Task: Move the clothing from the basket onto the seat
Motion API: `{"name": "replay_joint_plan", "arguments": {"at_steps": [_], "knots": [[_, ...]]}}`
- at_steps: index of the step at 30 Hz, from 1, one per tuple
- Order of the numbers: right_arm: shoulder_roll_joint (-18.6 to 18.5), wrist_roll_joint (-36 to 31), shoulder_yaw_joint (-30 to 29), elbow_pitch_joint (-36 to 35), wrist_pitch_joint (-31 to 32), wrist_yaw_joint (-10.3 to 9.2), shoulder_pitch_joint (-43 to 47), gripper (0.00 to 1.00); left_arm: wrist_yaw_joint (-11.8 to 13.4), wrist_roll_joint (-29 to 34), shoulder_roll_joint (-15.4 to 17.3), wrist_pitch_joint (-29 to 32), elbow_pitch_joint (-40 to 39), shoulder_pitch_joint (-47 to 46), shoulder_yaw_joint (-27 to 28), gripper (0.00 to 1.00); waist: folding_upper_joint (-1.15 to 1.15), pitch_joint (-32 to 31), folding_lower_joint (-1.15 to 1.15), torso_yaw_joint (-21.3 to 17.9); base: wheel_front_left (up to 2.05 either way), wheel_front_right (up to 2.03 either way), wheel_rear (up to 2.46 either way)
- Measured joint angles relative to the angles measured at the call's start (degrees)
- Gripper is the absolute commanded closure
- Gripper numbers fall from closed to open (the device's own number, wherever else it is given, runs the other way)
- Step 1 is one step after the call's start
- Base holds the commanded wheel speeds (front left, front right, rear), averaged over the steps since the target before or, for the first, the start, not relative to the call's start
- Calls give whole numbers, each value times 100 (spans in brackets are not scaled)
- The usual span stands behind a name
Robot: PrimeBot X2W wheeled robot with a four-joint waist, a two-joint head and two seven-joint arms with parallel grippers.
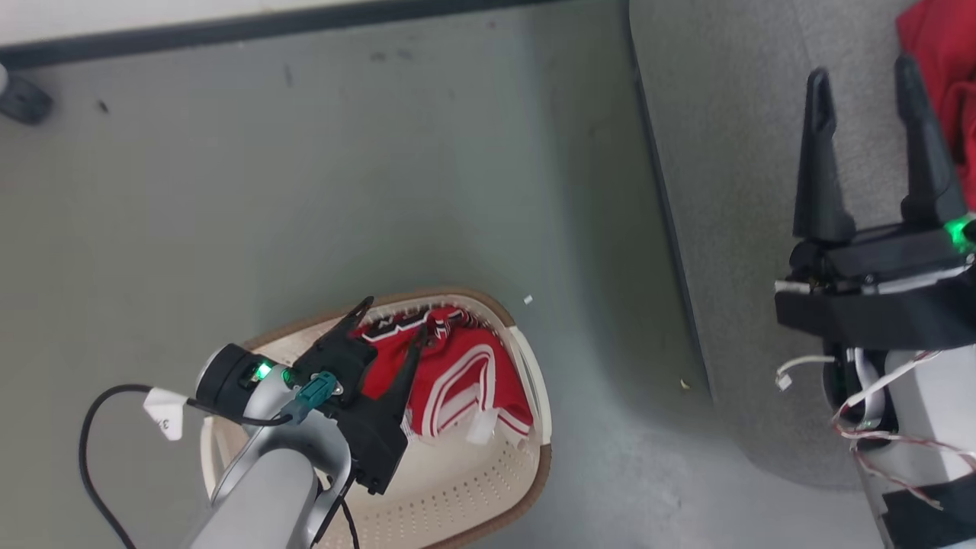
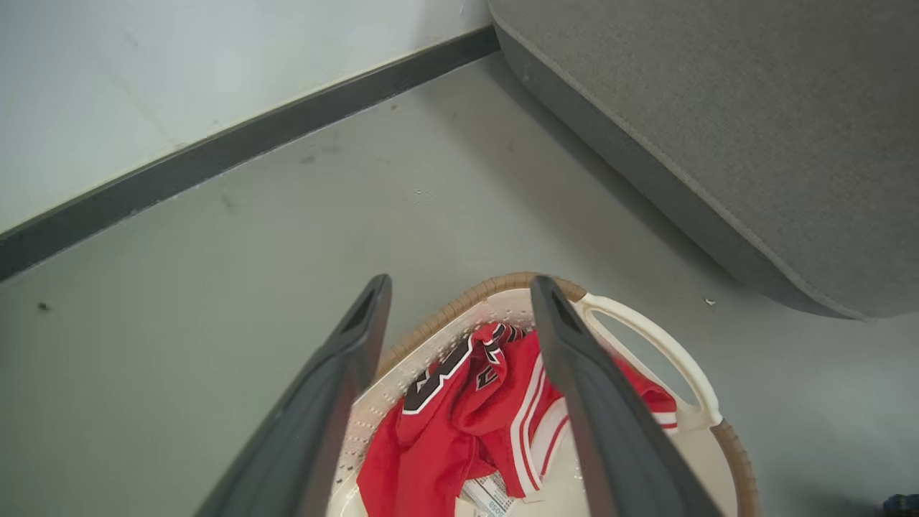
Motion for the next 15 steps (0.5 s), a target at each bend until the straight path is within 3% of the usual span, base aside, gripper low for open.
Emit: {"name": "replay_joint_plan", "arguments": {"at_steps": [15], "knots": [[97,3,-152,-119,-4,-1,-961,0,-152,43,-123,7,692,-584,-153,0,0,1144,0,-214,0,0,0]]}}
